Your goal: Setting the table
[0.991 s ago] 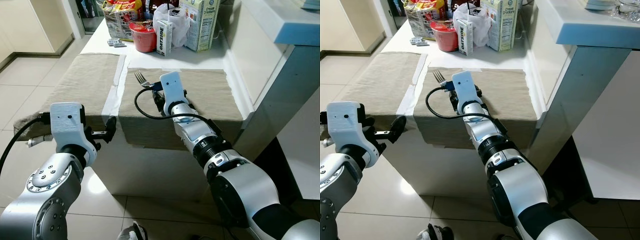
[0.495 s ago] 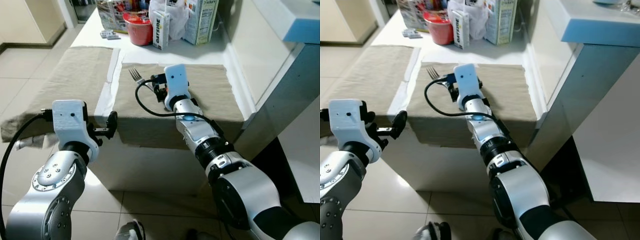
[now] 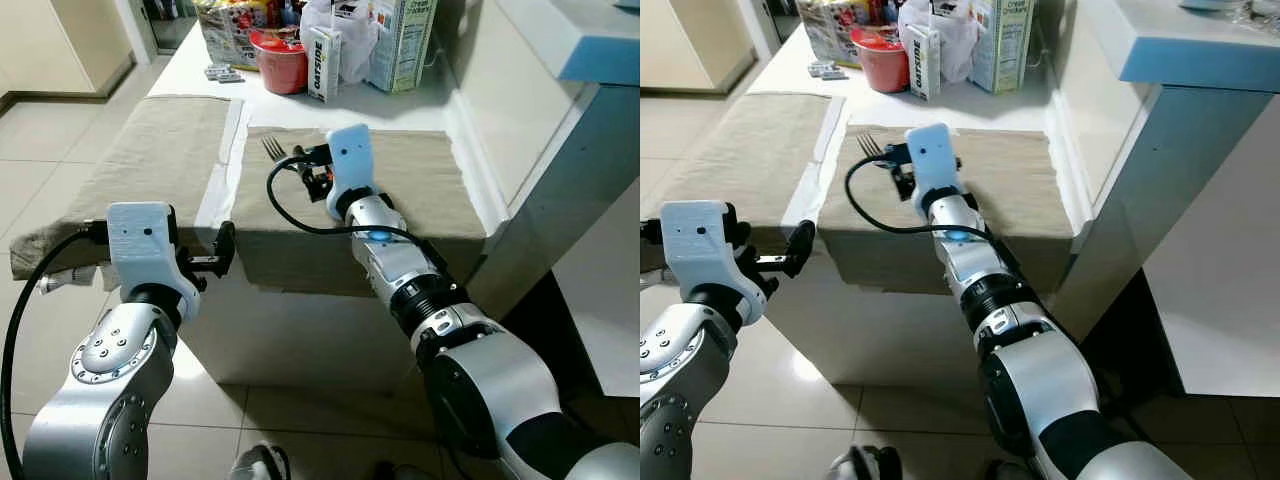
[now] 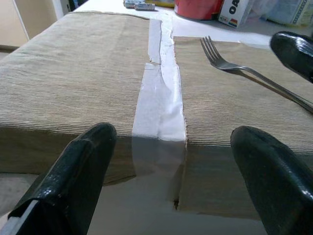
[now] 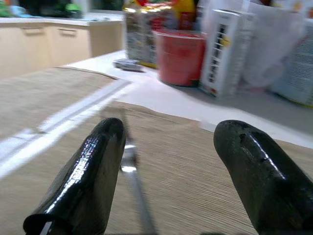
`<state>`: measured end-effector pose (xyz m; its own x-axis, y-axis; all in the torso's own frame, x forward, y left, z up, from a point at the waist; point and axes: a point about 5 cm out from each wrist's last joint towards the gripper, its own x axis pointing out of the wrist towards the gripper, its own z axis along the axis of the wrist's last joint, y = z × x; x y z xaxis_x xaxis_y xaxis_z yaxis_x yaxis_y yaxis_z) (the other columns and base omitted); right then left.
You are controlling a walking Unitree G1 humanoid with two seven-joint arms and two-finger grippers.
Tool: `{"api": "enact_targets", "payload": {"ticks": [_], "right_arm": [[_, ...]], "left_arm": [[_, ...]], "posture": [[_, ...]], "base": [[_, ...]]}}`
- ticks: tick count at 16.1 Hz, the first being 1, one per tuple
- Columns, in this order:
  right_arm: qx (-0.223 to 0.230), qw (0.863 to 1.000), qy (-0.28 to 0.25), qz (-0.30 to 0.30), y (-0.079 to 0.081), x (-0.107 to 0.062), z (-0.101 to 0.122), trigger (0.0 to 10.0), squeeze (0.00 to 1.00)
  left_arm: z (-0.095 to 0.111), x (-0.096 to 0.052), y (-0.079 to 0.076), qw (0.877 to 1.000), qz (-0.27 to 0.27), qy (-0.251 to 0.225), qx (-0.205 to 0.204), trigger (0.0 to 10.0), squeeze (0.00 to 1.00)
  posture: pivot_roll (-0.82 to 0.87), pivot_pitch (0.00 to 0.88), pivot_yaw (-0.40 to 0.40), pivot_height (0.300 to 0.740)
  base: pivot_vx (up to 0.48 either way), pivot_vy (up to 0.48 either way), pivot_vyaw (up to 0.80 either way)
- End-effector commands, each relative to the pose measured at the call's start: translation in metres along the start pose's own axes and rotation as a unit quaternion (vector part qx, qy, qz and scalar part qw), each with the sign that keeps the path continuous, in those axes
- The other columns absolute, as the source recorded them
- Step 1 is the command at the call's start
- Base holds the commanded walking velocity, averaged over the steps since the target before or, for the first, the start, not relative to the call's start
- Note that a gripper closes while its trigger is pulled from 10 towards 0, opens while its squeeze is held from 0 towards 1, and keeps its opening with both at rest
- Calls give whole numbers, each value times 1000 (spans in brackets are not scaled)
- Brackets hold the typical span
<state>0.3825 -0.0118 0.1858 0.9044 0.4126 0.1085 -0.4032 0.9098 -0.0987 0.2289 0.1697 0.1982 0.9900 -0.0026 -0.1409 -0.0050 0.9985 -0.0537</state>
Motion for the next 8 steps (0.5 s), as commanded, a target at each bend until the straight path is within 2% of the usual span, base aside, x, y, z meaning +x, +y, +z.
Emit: {"api": "enact_targets", "payload": {"ticks": [1, 4, 8], "right_arm": [[1, 1000, 5, 16, 5, 4, 5, 10000, 0], [3, 999, 38, 27, 2, 5, -1, 10000, 0], [-1, 998, 58, 25, -1, 5, -3, 10000, 0]], "left_arm": [[-1, 1, 0, 1000, 5, 0, 1, 10000, 0], [-2, -2, 0, 1000, 8, -2, -1, 10000, 0], [-3, -6, 3, 1000, 14, -1, 0, 10000, 0]], "posture": [[169, 58, 26, 740], [188, 59, 19, 740], [206, 63, 18, 740]], "base": [[0, 0, 0], [0, 0, 0], [0, 0, 0]]}}
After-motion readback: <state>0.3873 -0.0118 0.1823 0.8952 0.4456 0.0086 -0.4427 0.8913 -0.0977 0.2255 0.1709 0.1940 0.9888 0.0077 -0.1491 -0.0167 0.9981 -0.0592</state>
